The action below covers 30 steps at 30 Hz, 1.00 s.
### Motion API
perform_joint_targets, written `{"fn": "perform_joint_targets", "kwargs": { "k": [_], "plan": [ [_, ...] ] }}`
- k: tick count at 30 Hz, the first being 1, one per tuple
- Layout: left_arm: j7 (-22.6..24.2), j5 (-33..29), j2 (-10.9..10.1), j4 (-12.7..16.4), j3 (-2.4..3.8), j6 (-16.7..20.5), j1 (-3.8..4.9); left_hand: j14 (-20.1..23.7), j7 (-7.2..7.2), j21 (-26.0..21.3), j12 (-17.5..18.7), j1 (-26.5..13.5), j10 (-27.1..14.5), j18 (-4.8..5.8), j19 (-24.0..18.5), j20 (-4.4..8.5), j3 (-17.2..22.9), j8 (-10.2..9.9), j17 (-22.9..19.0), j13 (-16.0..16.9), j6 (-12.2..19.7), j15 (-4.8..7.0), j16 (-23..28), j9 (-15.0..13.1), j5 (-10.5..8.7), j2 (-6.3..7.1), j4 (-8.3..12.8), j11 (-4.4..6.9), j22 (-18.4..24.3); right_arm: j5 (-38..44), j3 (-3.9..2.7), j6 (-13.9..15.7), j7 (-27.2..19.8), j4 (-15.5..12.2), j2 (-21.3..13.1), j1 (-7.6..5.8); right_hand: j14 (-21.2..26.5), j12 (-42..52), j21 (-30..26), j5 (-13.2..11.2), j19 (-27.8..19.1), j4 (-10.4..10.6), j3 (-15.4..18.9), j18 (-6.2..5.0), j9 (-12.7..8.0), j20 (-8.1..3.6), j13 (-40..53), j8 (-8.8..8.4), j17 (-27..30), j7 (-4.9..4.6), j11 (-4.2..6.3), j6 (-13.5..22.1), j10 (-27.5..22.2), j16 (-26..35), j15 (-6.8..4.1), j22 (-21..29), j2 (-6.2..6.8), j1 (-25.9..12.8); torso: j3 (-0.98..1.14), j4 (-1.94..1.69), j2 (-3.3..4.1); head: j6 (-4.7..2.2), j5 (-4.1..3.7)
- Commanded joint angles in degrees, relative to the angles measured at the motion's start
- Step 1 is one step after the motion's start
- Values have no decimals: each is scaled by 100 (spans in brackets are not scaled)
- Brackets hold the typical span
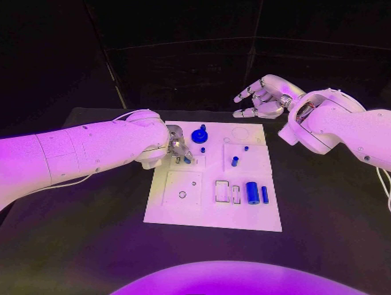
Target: Assemble the parts on the task board
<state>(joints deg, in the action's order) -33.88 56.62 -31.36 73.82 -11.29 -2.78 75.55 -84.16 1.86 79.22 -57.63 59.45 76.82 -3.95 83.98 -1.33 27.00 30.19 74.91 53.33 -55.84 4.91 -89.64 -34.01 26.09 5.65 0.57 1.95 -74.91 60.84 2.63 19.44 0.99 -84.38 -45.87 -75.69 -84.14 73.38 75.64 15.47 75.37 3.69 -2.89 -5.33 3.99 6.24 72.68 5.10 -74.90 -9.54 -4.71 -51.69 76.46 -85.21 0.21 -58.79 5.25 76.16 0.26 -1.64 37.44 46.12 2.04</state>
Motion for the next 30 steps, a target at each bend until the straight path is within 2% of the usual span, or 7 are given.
{"fn": "perform_joint_targets", "kwargs": {
  "k": [1,5,18,25,27,29,30],
  "plan": [
    [-82,36,27,-19,-19,-117,-27,-584,1,-5,32,-6,34,65,64,30,-161,-25,1509,-21,-64,42,-36,27,-105,-44,-77,25,-67,2,-4,10,-28,-7,-4,-11,-370,-5,-27,35,-17,10,34,-68,10,-17,-1,38,-553,-1,21,-27,-16,37,-21,2,-49,3,0,-3,3,3,4],
    [-85,36,44,-39,-19,-135,-27,-584,-1,1,39,-11,34,67,70,33,-255,-44,1509,-35,-94,44,-36,43,-180,-78,-141,26,-81,2,-4,10,-26,-8,-9,-11,-370,-6,-30,36,-19,12,35,-69,10,-17,-3,39,-552,-1,21,-27,-17,37,-21,7,-50,2,-1,-5,-1,16,-1],
    [-114,36,73,-73,-19,-188,-27,-584,-9,33,22,-46,60,77,92,38,-425,-75,1509,-37,-155,49,-36,71,-219,-121,-278,33,-132,2,-4,11,-19,-19,-21,-12,-371,-6,-30,38,-16,19,42,-69,10,-18,-3,40,-553,-1,21,-28,-17,37,-21,5,-53,-5,-3,-5,0,21,-18],
    [-113,36,81,-113,-18,-112,-27,-584,-6,31,11,-171,69,79,97,37,-768,-115,1509,-45,-210,48,-36,101,-319,-85,-490,31,-141,2,-4,20,-19,-20,-22,-12,-370,-18,-41,39,-22,40,67,-72,8,-19,-17,42,-545,-1,21,-24,-27,43,-22,25,-54,-27,-6,-7,0,22,-16],
    [-110,36,78,-120,-18,-89,-27,-584,-9,28,4,-200,71,80,97,35,-956,-127,1509,-47,-238,46,-36,109,-902,-88,-580,31,-144,2,-4,22,-19,-19,-22,-12,-370,-18,-41,39,-22,40,67,-72,8,-19,-17,42,-545,-1,21,-24,-27,43,-22,25,-54,-27,-9,-7,0,21,-20],
    [-105,36,71,-121,-18,-67,-27,-584,-1,29,-4,-215,71,81,99,34,-1100,-141,1509,-44,-251,43,-36,117,-1402,-91,-653,23,-150,2,-4,23,-19,-18,-24,-12,-370,-18,-41,39,-22,40,67,-72,8,-19,-17,42,-545,-1,21,-24,-27,43,-22,25,-54,-27,-9,-9,0,20,-22],
    [-103,36,66,-119,-17,-58,-26,-584,5,29,-11,-223,72,80,99,35,-1162,-150,1509,-40,-252,40,-36,122,-1521,-85,-684,18,-152,2,-4,24,-20,-18,-24,-12,-370,-18,-41,38,-22,40,67,-72,8,-19,-17,42,-545,-1,21,-24,-27,43,-22,25,-53,-28,-10,-9,0,16,-22]
  ]
}}
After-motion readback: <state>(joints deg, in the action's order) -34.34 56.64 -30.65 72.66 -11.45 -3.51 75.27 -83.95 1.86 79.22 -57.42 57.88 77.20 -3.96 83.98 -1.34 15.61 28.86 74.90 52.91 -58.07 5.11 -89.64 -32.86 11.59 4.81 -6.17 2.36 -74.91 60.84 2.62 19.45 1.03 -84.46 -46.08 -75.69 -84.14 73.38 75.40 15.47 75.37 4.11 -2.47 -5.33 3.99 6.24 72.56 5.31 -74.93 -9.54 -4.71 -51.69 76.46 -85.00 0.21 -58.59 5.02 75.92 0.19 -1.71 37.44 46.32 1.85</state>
